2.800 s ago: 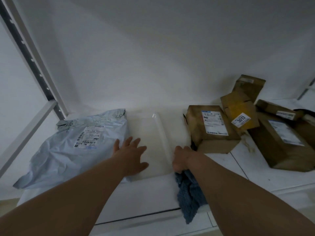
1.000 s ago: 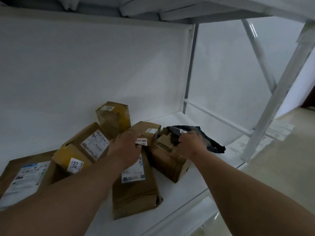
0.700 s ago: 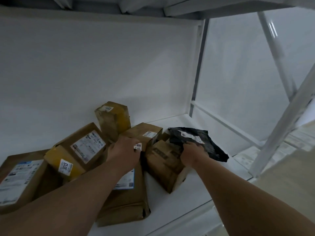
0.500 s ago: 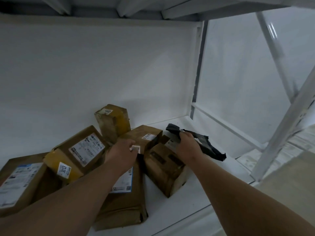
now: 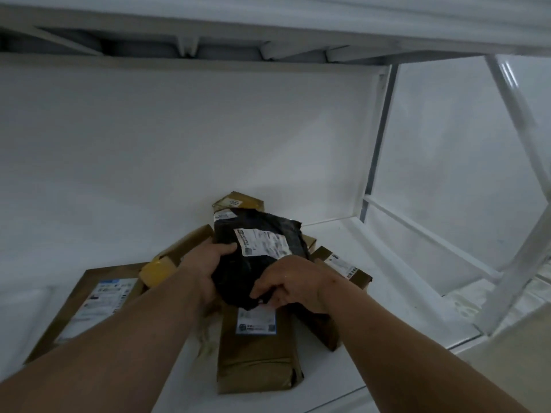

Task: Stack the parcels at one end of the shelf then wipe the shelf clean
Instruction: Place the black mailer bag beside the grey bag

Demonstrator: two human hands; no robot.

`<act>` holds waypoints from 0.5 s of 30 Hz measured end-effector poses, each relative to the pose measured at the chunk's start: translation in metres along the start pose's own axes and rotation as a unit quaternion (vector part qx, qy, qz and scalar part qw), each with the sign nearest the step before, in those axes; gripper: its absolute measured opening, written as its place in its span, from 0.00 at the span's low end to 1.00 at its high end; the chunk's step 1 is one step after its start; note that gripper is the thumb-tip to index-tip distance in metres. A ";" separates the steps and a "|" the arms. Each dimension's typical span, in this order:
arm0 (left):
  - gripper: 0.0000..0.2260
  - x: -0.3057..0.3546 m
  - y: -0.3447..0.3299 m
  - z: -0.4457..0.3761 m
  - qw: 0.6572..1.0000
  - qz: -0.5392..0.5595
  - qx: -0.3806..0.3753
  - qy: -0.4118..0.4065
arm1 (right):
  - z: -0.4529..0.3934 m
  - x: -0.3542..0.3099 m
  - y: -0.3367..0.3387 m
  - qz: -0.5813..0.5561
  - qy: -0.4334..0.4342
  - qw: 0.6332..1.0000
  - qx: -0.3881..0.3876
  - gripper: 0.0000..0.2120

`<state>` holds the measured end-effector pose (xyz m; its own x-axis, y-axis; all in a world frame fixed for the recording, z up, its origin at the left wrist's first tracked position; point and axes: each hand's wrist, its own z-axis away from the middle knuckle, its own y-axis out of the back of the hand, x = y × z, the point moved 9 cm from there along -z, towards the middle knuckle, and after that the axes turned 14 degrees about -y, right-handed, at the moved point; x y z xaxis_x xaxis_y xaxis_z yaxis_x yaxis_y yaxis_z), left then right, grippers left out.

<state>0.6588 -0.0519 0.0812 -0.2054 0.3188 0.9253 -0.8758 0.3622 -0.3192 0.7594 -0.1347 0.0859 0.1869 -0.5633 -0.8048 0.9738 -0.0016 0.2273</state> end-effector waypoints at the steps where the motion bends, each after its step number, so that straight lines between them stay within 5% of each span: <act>1: 0.14 0.006 0.003 0.003 0.999 -0.022 -0.003 -0.025 | -0.001 0.004 -0.002 -0.031 -0.011 0.999 -0.005 0.02; 3: 0.16 0.014 0.022 0.003 0.997 -0.037 -0.024 -0.071 | -0.002 0.002 0.004 -0.096 0.001 0.994 0.041 0.03; 8: 0.19 0.044 0.058 0.026 0.989 -0.029 -0.088 -0.114 | 0.009 -0.008 0.045 -0.132 0.064 0.918 0.367 0.13; 10: 0.20 0.051 0.075 0.037 0.987 -0.029 -0.108 -0.116 | -0.004 -0.001 0.034 -0.167 0.025 0.921 0.351 0.18; 15: 0.23 0.056 0.124 0.052 0.986 0.015 -0.139 -0.094 | -0.049 0.015 -0.039 -0.260 -0.085 0.950 0.149 0.24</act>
<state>0.5161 -0.0352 0.1041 -0.3290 0.1736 0.9282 -0.7208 0.5889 -0.3656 0.7306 -0.1028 0.0380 -0.3572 -0.5486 -0.7559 0.8445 -0.5354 -0.0105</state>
